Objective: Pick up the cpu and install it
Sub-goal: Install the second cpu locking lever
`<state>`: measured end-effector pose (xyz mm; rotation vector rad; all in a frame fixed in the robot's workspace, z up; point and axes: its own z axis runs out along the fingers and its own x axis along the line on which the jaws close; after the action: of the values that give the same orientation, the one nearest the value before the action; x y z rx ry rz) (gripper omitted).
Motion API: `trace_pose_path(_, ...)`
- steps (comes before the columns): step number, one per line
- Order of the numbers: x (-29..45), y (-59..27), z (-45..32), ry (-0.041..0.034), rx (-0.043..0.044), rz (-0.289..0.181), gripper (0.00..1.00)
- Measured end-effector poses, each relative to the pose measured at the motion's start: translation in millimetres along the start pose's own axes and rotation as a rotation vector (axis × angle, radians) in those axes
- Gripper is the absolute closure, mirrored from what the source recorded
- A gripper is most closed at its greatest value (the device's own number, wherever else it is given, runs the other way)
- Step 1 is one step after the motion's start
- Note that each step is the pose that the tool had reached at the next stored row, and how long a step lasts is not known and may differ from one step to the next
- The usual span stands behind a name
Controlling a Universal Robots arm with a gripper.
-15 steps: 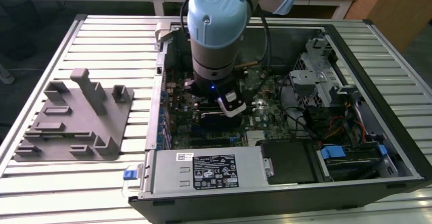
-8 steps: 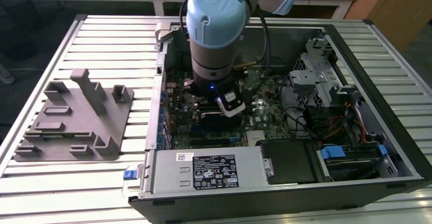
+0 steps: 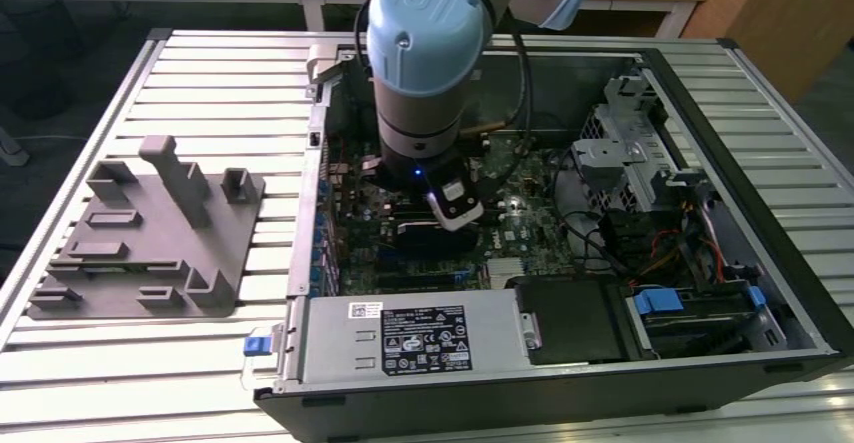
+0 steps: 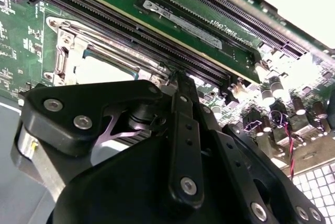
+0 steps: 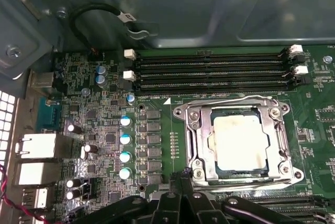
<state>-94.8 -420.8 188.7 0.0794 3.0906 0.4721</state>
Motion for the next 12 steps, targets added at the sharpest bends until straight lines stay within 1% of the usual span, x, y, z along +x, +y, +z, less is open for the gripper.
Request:
trace_pose_path(8,0.5,1.1,1.0,0.0001,0.0009,0.000,0.89)
trace_pose_path(12,0.5,2.7,-2.0,-0.0004,0.0018,0.000,0.89)
